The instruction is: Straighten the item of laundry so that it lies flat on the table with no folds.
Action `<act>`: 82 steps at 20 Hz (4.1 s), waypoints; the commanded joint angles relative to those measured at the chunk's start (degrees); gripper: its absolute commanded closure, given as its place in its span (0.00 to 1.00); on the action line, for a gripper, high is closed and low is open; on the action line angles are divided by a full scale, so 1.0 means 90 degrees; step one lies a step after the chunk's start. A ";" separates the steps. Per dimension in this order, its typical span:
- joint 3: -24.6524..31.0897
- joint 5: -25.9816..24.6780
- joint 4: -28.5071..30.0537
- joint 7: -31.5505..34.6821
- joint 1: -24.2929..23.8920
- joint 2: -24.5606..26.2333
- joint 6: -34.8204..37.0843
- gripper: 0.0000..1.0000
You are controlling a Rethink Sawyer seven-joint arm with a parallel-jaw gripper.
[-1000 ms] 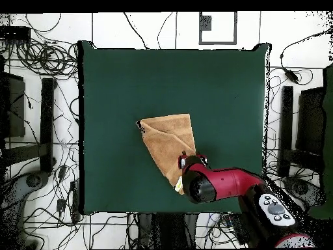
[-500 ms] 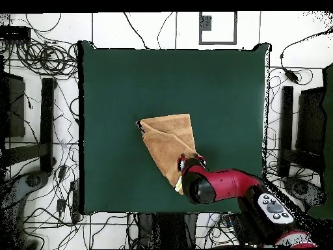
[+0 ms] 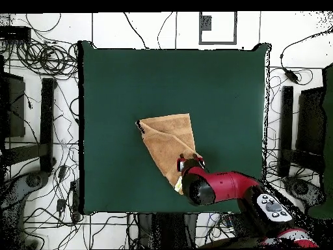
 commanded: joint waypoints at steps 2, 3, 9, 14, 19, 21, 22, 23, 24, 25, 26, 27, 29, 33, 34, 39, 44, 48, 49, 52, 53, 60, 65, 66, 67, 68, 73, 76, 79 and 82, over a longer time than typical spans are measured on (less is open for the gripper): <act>0.0068 -0.0034 -0.0263 0.0635 0.0285 0.0552 -0.0327 0.00; 0.0067 -0.0029 -0.0255 0.0630 0.0283 0.0546 -0.0326 0.00; 0.0151 -0.0130 -0.0241 0.0564 0.0189 0.0535 -0.0470 1.00; 0.0172 -0.0153 -0.0234 0.0539 0.0171 0.0538 -0.0501 1.00; 0.0178 -0.0164 -0.0228 0.0518 0.0161 0.0541 -0.0520 1.00; 0.0106 -0.0149 -0.0245 0.0516 0.0231 0.0528 -0.0506 1.00; 0.0035 -0.0133 -0.0264 0.0514 0.0301 0.0517 -0.0491 1.00; -0.0041 -0.0089 -0.0269 0.0537 0.0375 0.0485 -0.0463 1.00; -0.0117 -0.0044 -0.0274 0.0559 0.0448 0.0454 -0.0435 1.00; -0.0090 -0.0004 -0.0237 0.0596 0.0420 0.0451 -0.0424 1.00; -0.0040 0.0019 -0.0178 0.0601 0.0388 0.0399 -0.0360 1.00; -0.0010 0.0053 -0.0094 0.0608 0.0378 0.0297 -0.0284 1.00; 0.0099 0.0136 0.0136 0.0620 0.0328 0.0005 -0.0081 1.00; 0.0303 0.0394 0.0652 0.0632 0.0281 -0.0771 0.0427 1.00; 0.0339 0.0455 0.0714 0.0634 0.0288 -0.0875 0.0503 1.00; 0.0401 0.0640 0.0867 0.0698 0.0353 -0.1032 0.0548 1.00; 0.0468 0.0744 0.0890 0.0666 0.0333 -0.1073 0.0622 1.00; 0.0509 0.0802 0.0833 0.0667 0.0359 -0.0951 0.0555 1.00; 0.0516 0.0834 0.0853 0.0688 0.0384 -0.0961 0.0542 1.00; 0.0500 0.0945 0.0900 0.0781 0.0512 -0.0949 0.0479 1.00; 0.0459 0.0994 0.0907 0.0843 0.0593 -0.0927 0.0419 1.00; -0.0053 0.1518 0.1045 0.1415 0.1400 -0.0669 -0.0289 1.00; -0.0285 0.1876 0.1132 0.1548 0.1760 -0.0651 -0.0505 1.00; -0.0300 0.1906 0.1132 0.1526 0.1778 -0.0621 -0.0538 1.00; -0.0297 0.1918 0.1136 0.1489 0.1767 -0.0611 -0.0547 1.00; -0.0287 0.1943 0.1124 0.1459 0.1760 -0.0612 -0.0529 1.00; -0.0317 0.2045 0.1141 0.1381 0.1791 -0.0596 -0.0570 1.00; -0.0314 0.2078 0.1119 0.1331 0.1786 -0.0589 -0.0557 1.00; -0.0292 0.2092 0.1123 0.1306 0.1763 -0.0603 -0.0550 1.00; -0.0259 0.2095 0.1240 0.1273 0.1713 -0.0767 -0.0461 1.00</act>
